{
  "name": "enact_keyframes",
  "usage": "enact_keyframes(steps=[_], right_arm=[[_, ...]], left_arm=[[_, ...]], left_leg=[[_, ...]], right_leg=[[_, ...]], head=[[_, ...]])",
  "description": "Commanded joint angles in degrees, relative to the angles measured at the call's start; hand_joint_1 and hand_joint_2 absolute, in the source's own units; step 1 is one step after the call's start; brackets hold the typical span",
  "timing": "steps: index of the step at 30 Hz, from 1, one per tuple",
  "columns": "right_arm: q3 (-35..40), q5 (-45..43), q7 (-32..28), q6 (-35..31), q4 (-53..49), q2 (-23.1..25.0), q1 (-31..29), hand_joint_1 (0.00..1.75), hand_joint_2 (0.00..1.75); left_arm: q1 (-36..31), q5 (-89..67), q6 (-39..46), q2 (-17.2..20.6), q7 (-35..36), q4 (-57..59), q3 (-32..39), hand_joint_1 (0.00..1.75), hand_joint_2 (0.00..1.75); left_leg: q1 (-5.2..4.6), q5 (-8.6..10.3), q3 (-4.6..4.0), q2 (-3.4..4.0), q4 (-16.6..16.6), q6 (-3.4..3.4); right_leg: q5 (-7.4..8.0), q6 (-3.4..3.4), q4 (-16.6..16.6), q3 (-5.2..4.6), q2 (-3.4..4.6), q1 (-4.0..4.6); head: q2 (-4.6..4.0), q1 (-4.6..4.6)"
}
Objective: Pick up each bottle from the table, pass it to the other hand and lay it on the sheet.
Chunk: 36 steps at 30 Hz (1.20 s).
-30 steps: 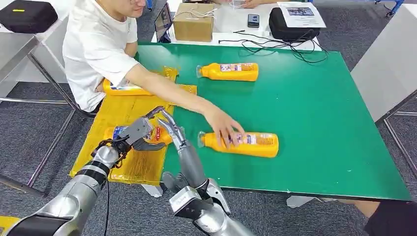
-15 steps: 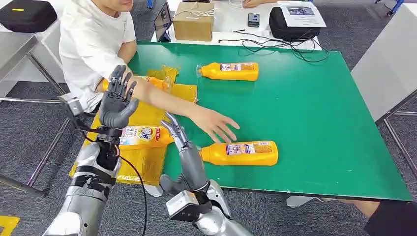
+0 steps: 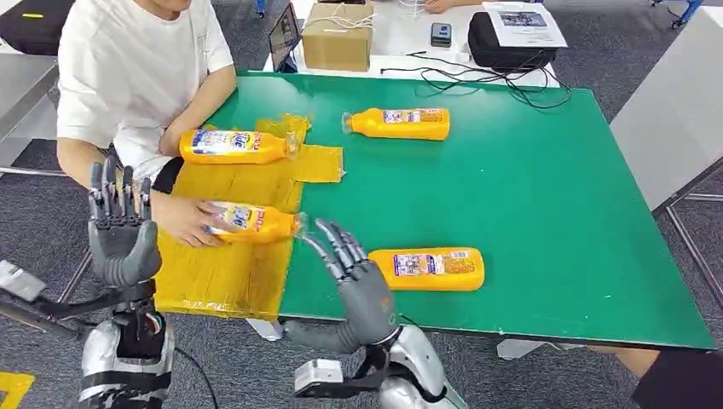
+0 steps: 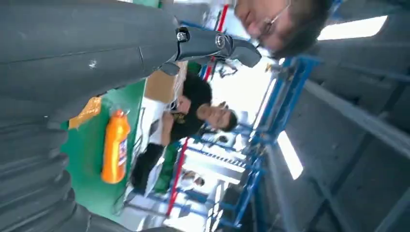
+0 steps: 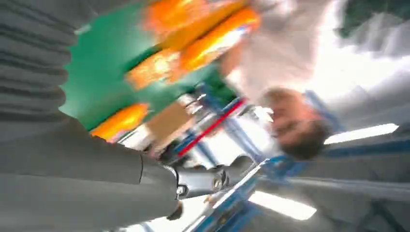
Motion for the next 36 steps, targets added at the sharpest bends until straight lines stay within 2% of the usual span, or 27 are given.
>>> enact_keyframes(steps=[1, 7, 13, 24, 27, 33, 36], right_arm=[[-11.4, 4.3, 2.8, -0.7, 6.7, -4.8, 1.6, 0.00, 1.75], [-15.1, 5.4, 4.7, -0.1, 8.6, -4.7, 0.9, 0.00, 1.75], [-19.2, 4.8, 3.2, -1.1, 17.3, -4.2, -2.7, 0.00, 1.75], [-20.8, 5.0, 2.9, -0.7, 20.8, -4.9, -2.7, 0.00, 1.75], [-20.4, 9.7, 7.8, -0.6, 22.9, -5.1, -4.8, 0.00, 1.75], [-20.5, 9.7, 7.8, -0.6, 22.8, -5.1, -5.1, 0.00, 1.75], [-20.6, 12.4, 12.0, 1.7, 22.3, -6.1, -5.3, 0.00, 1.75]], left_arm=[[5.0, -1.3, 1.3, -2.8, -1.3, -8.4, 4.2, 0.00, 1.75], [5.7, -1.2, 1.8, -3.1, -1.5, -9.5, 3.0, 0.00, 1.75], [5.7, -2.7, 1.1, -2.2, -2.2, -8.6, -1.9, 0.00, 1.75], [4.2, -3.6, 1.9, -1.6, -2.5, -6.5, -5.6, 0.00, 1.75], [4.7, -3.4, 2.3, -0.9, -2.2, -6.8, -6.0, 0.00, 1.75], [4.8, -3.4, 2.3, -0.8, -2.2, -6.8, -6.0, 0.00, 1.75], [5.9, -3.6, 2.4, -0.9, -1.8, -7.6, -5.4, 0.00, 1.75]], left_leg=[[0.07, -0.07, 0.21, -0.11, 0.0, -0.05], [0.12, -0.15, 0.34, -0.13, 0.0, -0.10], [0.07, -0.03, 0.20, -0.11, 0.0, -0.03], [0.05, -0.03, 0.24, -0.20, 0.0, -0.05], [0.05, -0.05, 0.24, -0.10, 0.0, -0.05], [0.05, -0.05, 0.27, -0.08, 0.0, -0.06], [0.05, -0.06, 0.23, -0.08, 0.0, -0.06]], right_leg=[[-0.06, -0.05, -0.1, 0.25, 0.01, 0.05], [-0.12, -0.09, -0.1, 0.38, 0.07, 0.11], [-0.01, -0.02, -0.1, 0.22, 0.02, 0.06], [-0.05, -0.03, -0.1, 0.28, -0.07, 0.04], [-0.03, -0.04, -0.1, 0.26, 0.04, 0.04], [-0.03, -0.05, -0.1, 0.27, 0.08, 0.04], [-0.03, -0.04, -0.1, 0.24, 0.07, 0.04]], head=[[0.00, 0.00], [0.00, -0.02], [0.00, 0.00], [0.00, 0.00], [0.00, 0.00], [0.00, -0.02], [0.00, -0.02]])
